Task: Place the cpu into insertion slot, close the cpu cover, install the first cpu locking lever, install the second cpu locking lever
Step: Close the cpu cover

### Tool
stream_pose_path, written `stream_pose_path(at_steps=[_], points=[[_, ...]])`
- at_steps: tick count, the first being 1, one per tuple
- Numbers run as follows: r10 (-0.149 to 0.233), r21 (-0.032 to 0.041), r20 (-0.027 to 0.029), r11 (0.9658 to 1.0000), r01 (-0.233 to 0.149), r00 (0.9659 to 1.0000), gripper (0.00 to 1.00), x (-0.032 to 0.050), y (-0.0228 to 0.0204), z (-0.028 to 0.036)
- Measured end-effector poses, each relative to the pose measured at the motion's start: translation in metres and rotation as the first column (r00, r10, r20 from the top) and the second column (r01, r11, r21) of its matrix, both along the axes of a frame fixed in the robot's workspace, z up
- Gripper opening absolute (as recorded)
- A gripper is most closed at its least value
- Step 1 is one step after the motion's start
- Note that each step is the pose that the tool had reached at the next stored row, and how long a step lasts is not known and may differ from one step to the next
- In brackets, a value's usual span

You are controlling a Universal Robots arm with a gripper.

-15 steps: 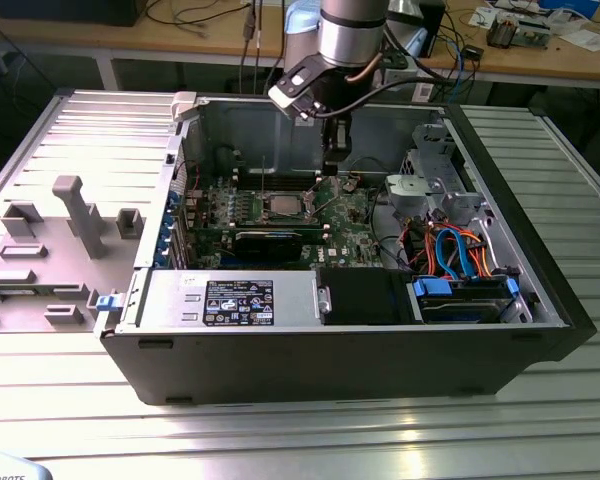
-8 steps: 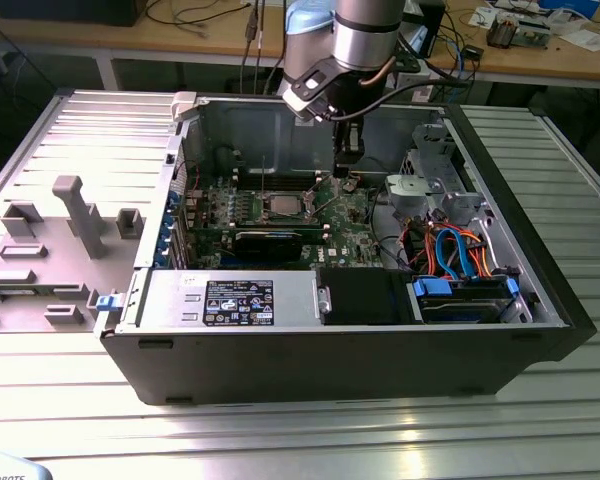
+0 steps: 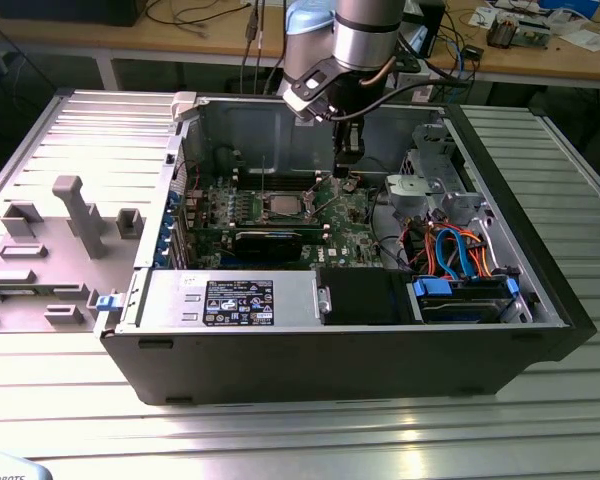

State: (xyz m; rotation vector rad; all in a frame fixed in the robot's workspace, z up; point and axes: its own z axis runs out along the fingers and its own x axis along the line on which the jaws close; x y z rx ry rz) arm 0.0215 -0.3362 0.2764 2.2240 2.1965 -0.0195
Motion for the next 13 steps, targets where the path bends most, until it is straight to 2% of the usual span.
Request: stream_pose_path(at_steps=[6, 13], points=[[0.0, -0.0004, -0.0005, 1.0, 0.0, 1.0, 0.11, 0.014, 0.0002, -0.0047], [0.0, -0.0004, -0.0017, 1.0, 0.0, 1.0, 0.11, 0.0177, 0.0002, -0.0172]])
